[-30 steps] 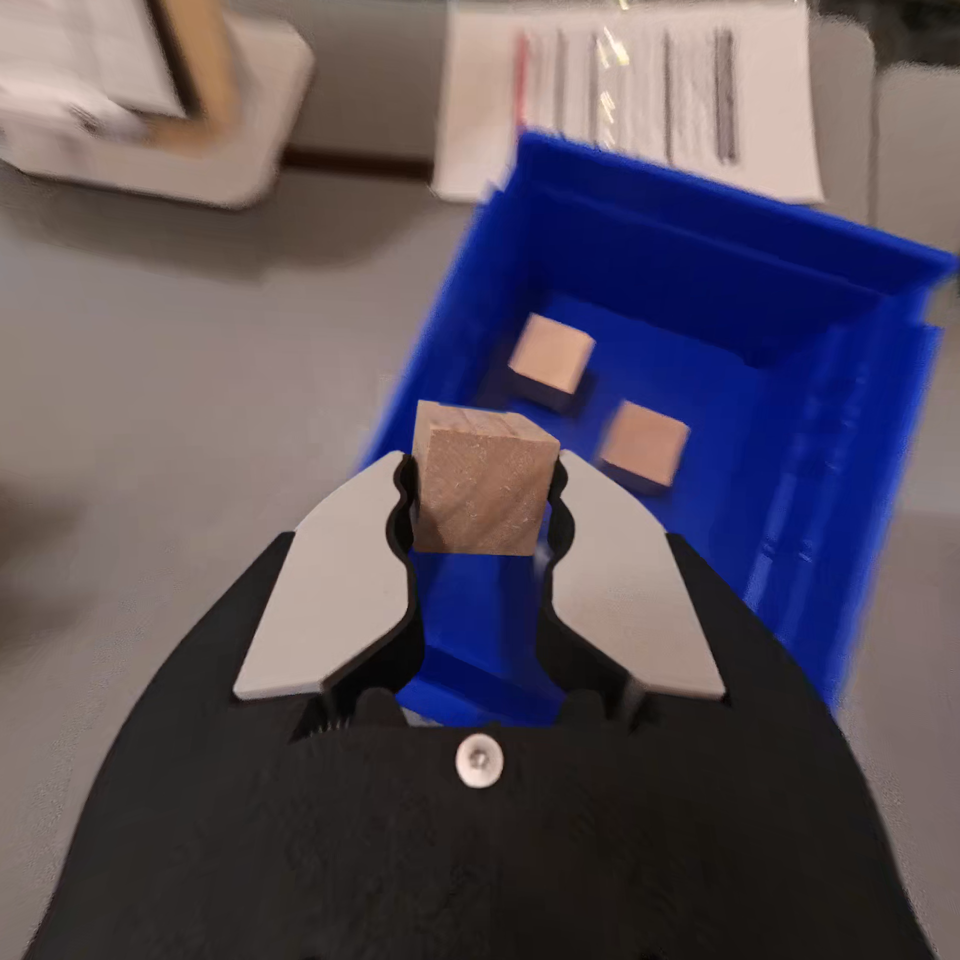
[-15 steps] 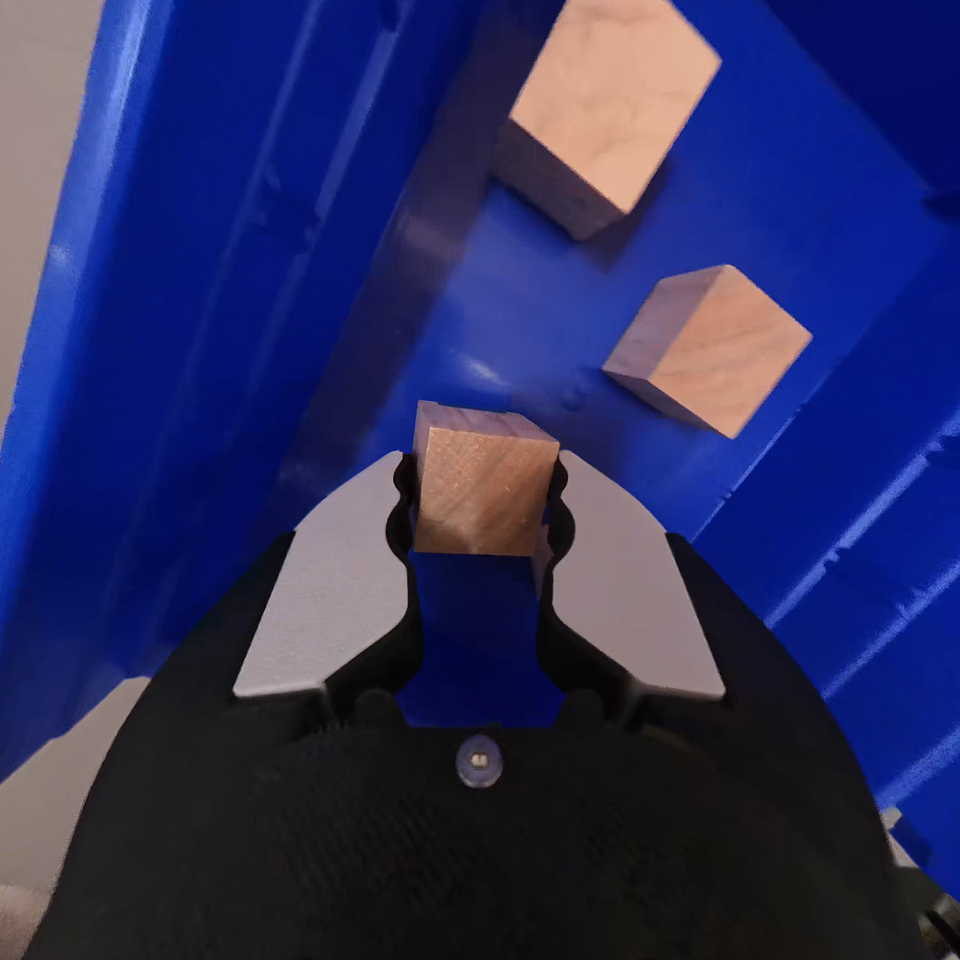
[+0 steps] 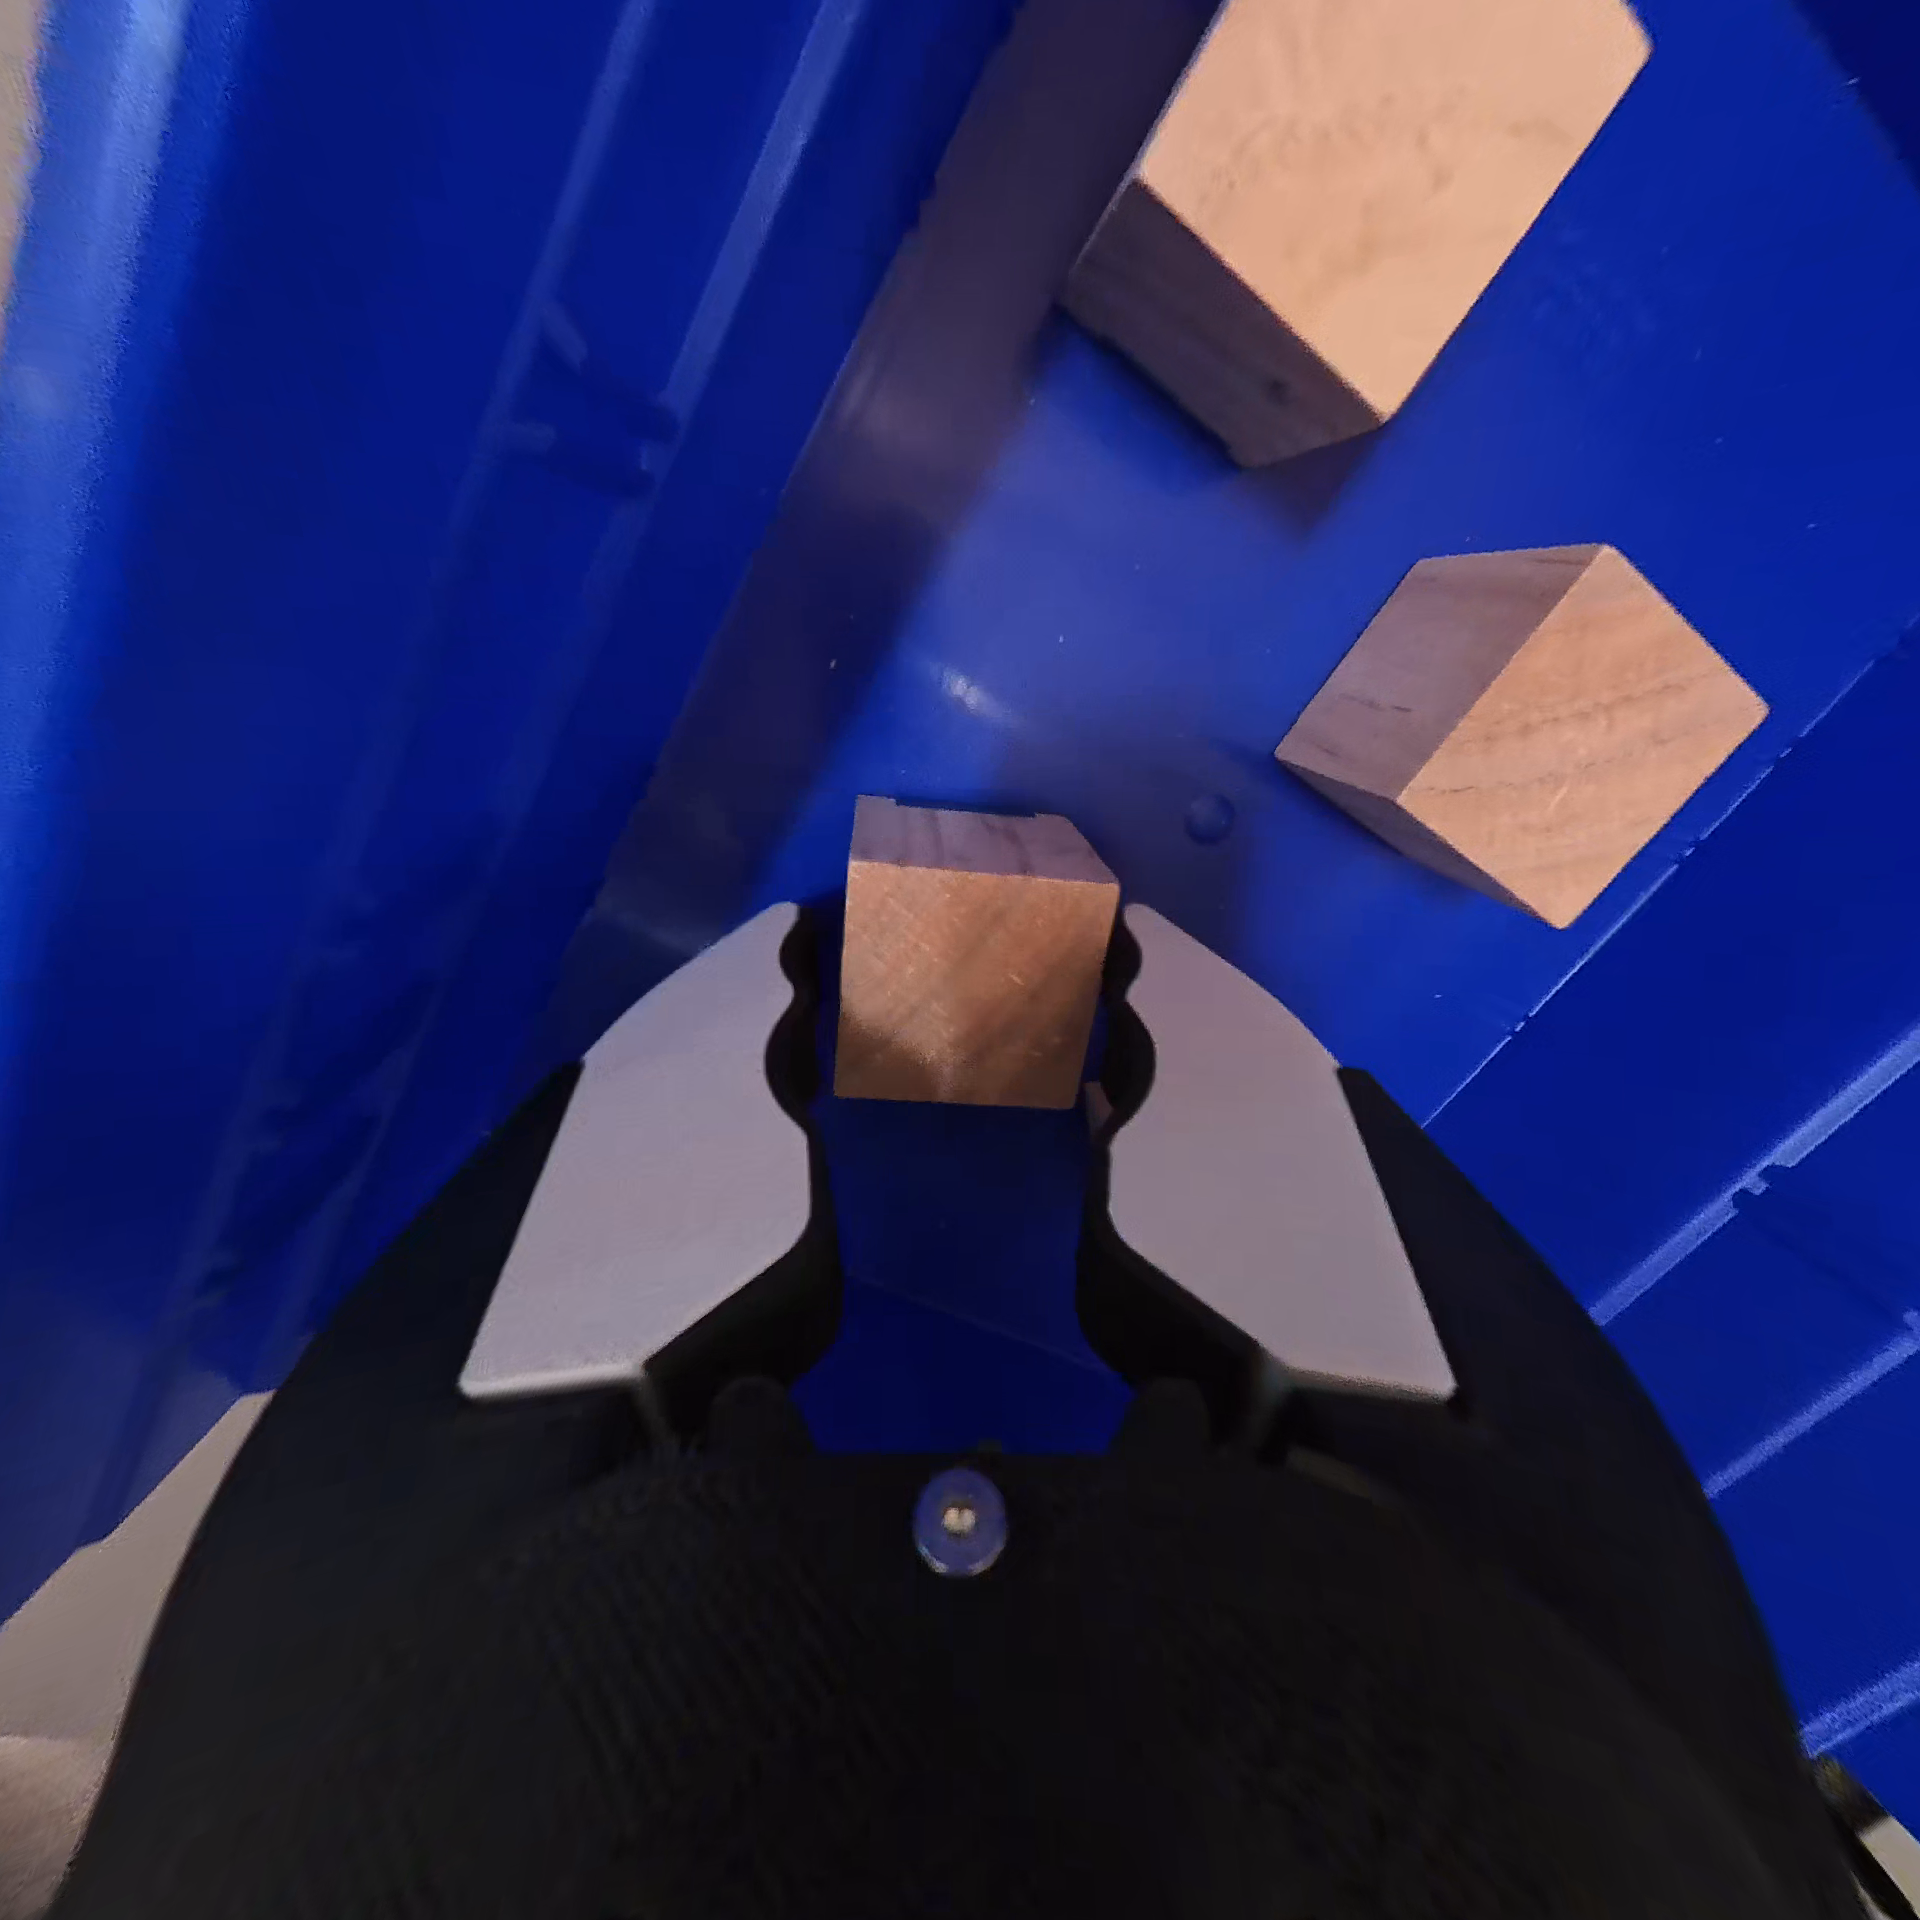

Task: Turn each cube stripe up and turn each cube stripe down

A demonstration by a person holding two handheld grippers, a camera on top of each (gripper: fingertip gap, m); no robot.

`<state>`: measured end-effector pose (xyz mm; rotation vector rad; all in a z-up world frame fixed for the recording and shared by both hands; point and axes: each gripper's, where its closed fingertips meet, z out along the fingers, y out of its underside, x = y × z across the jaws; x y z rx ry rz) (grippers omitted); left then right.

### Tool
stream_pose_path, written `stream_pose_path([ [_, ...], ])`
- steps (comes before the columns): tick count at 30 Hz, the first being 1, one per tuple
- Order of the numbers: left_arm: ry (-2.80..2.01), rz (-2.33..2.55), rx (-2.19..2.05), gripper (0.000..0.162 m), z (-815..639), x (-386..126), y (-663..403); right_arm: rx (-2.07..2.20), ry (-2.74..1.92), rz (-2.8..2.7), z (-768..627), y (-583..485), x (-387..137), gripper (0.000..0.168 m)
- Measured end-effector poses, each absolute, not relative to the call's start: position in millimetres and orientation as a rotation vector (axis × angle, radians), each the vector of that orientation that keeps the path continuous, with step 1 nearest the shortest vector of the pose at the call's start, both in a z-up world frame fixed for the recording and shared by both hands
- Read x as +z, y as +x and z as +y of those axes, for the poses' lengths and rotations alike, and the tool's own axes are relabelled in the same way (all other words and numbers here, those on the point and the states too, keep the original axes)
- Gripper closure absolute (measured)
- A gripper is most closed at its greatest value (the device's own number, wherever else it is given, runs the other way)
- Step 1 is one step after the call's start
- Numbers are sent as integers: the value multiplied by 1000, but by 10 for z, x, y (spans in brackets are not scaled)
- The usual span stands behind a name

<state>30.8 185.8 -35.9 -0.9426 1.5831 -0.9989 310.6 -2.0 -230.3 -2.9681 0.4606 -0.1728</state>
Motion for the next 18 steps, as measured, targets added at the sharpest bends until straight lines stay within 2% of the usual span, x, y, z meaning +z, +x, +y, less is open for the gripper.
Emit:
stream_pose_path([
  [1, -944, 1579, -1004, 91, 1861, -350, 301, -174, -2947, 458, -3, 3111, -2271, 109],
  [5, -956, 1546, -1035, 91, 1892, -294, 271, -200, -2786, 427, 109, 3125, -1939, 85],
  [7, -971, 1520, -1052, 91, 1928, -256, 249, -244, -2659, 401, 190, 3109, -1646, 68],
  [8, -985, 1501, -1059, 91, 1957, -228, 235, -266, -2576, 381, 255, 3079, -1465, 65],
  [9, -1004, 1474, -1066, 91, 1996, -194, 219, -272, -2485, 357, 341, 3013, -1274, 69],
  [11, -1058, 1410, -1082, 92, 2092, -117, 175, -158, -2300, 260, 587, 2675, -918, 64],
  [13, -1136, 1332, -1069, 92, 2236, -38, 102, -48, -2181, 129, 782, 2248, -656, 69],
  [18, -1442, 1095, -879, 98, 2842, -17, -349, 140, -1928, -133, 1177, 1225, -346, 67],
])
